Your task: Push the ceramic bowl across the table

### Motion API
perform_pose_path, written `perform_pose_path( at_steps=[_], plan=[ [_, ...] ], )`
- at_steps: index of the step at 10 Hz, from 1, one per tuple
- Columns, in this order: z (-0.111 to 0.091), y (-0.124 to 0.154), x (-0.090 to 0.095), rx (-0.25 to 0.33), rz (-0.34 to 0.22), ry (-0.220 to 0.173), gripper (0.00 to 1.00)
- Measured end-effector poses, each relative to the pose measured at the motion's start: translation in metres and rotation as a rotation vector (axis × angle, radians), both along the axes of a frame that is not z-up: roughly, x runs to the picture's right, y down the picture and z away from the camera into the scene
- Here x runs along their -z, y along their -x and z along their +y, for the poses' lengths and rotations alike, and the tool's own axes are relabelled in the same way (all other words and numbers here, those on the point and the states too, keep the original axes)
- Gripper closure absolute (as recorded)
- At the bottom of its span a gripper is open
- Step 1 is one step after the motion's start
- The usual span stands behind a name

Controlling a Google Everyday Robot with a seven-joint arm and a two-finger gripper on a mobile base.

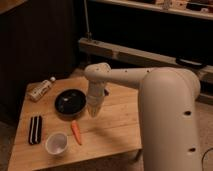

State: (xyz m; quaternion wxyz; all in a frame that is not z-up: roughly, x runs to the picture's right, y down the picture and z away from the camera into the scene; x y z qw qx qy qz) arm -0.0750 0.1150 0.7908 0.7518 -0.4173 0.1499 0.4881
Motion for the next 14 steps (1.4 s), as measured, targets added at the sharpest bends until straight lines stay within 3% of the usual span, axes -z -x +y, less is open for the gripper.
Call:
perform_pose_path(
  at_steps=[1, 2, 3, 6, 8, 9, 11, 14],
  plan=[
    [-0.011, 0.008, -0.004, -0.015, -0.014, -0.046, 1.00],
    [-0.017, 0.012, -0.008, -0.022, -0.021, -0.069, 1.00],
    [-0.041, 0.041, -0.025, -0.042, -0.057, -0.151, 1.00],
    [-0.078, 0.099, -0.067, -0.061, -0.133, -0.275, 1.00],
    [-0.085, 0.117, -0.094, -0.064, -0.173, -0.325, 1.00],
    [-0.083, 0.124, -0.106, -0.065, -0.184, -0.331, 1.00],
    [-0.075, 0.127, -0.108, -0.065, -0.196, -0.317, 1.00],
    [-0.048, 0.109, -0.084, -0.033, -0.195, -0.246, 1.00]
  ],
)
